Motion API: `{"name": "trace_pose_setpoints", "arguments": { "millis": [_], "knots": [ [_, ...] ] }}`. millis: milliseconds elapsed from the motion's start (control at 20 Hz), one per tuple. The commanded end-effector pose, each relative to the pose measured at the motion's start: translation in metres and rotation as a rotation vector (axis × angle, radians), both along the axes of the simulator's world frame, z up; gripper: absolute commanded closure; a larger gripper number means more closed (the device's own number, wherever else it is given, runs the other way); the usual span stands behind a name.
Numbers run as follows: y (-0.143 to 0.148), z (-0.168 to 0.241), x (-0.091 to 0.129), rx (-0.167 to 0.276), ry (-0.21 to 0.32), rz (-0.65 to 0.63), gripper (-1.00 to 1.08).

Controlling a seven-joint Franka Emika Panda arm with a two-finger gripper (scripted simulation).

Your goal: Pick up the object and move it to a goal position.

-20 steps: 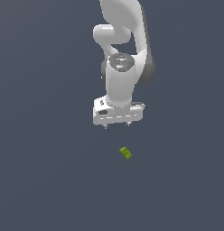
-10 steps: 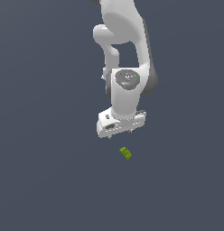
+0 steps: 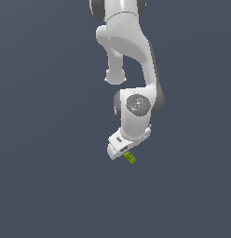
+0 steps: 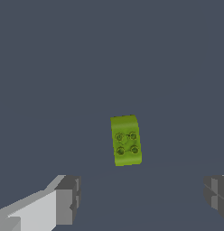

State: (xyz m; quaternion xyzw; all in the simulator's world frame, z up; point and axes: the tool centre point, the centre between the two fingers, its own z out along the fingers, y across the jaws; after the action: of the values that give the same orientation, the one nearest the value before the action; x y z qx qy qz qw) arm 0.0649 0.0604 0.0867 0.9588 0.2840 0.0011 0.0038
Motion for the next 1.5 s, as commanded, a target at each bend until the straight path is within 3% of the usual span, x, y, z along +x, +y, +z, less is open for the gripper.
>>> {"name": "trace_pose_setpoints", "arguments": {
  "millis": [0,400,1400,1450],
  "knots": [
    [0.004,-0.009,0.005,0.002,0.001,0.046,-0.92],
    [0.010,-0.024,0.011,0.006,0.005,0.111,-0.92],
    [0.010,-0.074,0.011,0.006,0.005,0.112,-0.92],
    [0.010,-0.074,0.011,0.006,0.005,0.112,1.08]
  ]
}}
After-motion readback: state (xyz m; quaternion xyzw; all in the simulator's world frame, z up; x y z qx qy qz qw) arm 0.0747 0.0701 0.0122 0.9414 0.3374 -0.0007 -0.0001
